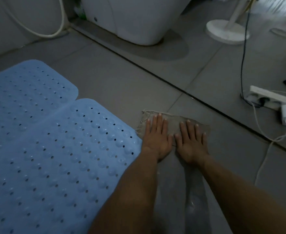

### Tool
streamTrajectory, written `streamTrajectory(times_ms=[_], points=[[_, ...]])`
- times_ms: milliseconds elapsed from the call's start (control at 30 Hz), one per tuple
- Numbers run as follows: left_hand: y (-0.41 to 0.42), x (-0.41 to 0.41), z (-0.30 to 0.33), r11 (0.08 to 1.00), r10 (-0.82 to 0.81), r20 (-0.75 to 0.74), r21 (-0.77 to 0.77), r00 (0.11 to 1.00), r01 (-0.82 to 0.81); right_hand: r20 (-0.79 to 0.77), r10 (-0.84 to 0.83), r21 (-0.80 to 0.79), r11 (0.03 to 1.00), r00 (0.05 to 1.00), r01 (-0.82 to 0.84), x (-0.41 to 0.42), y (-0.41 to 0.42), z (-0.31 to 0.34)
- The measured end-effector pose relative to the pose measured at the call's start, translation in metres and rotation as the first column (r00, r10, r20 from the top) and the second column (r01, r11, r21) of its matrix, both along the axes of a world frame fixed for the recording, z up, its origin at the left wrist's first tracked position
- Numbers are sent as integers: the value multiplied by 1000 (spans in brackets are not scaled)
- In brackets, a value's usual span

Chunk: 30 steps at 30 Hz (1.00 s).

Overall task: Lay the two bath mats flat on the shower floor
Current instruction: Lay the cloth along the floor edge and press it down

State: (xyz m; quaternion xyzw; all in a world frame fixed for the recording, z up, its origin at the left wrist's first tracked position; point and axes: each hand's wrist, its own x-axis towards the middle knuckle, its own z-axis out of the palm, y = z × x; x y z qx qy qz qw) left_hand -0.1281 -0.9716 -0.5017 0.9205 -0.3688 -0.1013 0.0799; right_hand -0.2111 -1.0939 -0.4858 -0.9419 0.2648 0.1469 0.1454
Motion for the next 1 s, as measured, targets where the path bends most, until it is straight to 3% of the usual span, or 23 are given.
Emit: streamTrajectory(times_ms=[167,433,567,1000], points=[[-7,-18,1,998,-53,54,21,997,52,17,-85,26,996,996,85,-33,13,-1],[12,-73,4,999,-52,-8,7,999,52,38,-13,23,1000,999,12,-84,13,4],[30,-99,5,998,-68,32,17,997,68,29,-6,30,1000,1000,5,-108,23,4],[79,-103,0,963,-268,18,28,963,268,3,-110,12,994,994,110,-139,85,-2]])
